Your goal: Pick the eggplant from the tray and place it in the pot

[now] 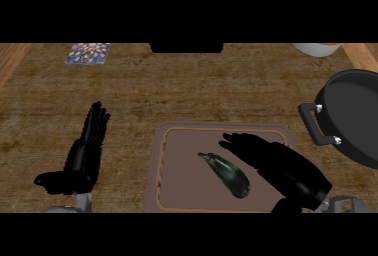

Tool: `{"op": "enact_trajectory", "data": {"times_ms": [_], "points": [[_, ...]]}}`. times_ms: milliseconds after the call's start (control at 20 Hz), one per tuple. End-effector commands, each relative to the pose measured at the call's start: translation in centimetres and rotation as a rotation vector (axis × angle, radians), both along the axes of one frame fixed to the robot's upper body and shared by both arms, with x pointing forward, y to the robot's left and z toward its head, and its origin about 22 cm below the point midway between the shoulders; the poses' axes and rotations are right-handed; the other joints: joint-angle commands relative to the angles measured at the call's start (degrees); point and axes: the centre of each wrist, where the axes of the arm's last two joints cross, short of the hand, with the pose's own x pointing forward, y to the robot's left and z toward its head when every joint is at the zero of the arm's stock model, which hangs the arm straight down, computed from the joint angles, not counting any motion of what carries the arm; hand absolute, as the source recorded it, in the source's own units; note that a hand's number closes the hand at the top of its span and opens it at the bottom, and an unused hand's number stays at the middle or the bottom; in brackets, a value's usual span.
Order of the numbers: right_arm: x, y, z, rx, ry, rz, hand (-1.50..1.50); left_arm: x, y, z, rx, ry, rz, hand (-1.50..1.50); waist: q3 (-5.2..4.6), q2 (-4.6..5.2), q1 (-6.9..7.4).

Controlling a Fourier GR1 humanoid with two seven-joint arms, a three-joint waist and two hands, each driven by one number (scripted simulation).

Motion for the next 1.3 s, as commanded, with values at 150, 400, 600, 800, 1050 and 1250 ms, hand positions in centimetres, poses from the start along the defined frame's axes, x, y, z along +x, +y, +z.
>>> {"op": "enact_trajectory", "data": {"times_ms": [150,400,600,800,1050,1250], "points": [[0.5,2.1,-2.2,-0.122,0.054,-0.023,-1.50,0.2,0.0,0.2,0.017,0.016,0.001,0.00,0.03,0.02,-0.18],[0.9,1.4,-5.3,-0.092,0.064,-0.013,-1.50,-0.4,-0.1,0.0,-0.008,0.013,0.001,0.00,0.04,0.02,-0.17],[0.7,0.3,-4.3,-0.127,0.053,-0.007,-1.50,1.2,0.7,0.9,0.007,0.000,0.021,0.00,0.03,0.00,-0.32],[1.7,1.6,-7.2,-0.125,0.047,-0.010,-1.50,0.9,0.0,0.6,-0.001,0.004,0.021,0.00,0.04,0.02,-0.21],[2.0,1.8,-9.3,-0.140,0.065,-0.011,-1.50,-0.2,-0.3,0.1,-0.001,0.015,0.010,0.00,0.04,0.03,-0.13],[2.4,1.9,-9.6,-0.129,0.069,0.003,-1.50,-0.9,-0.9,1.1,0.001,0.015,0.023,0.00,0.04,0.00,-0.10]]}}
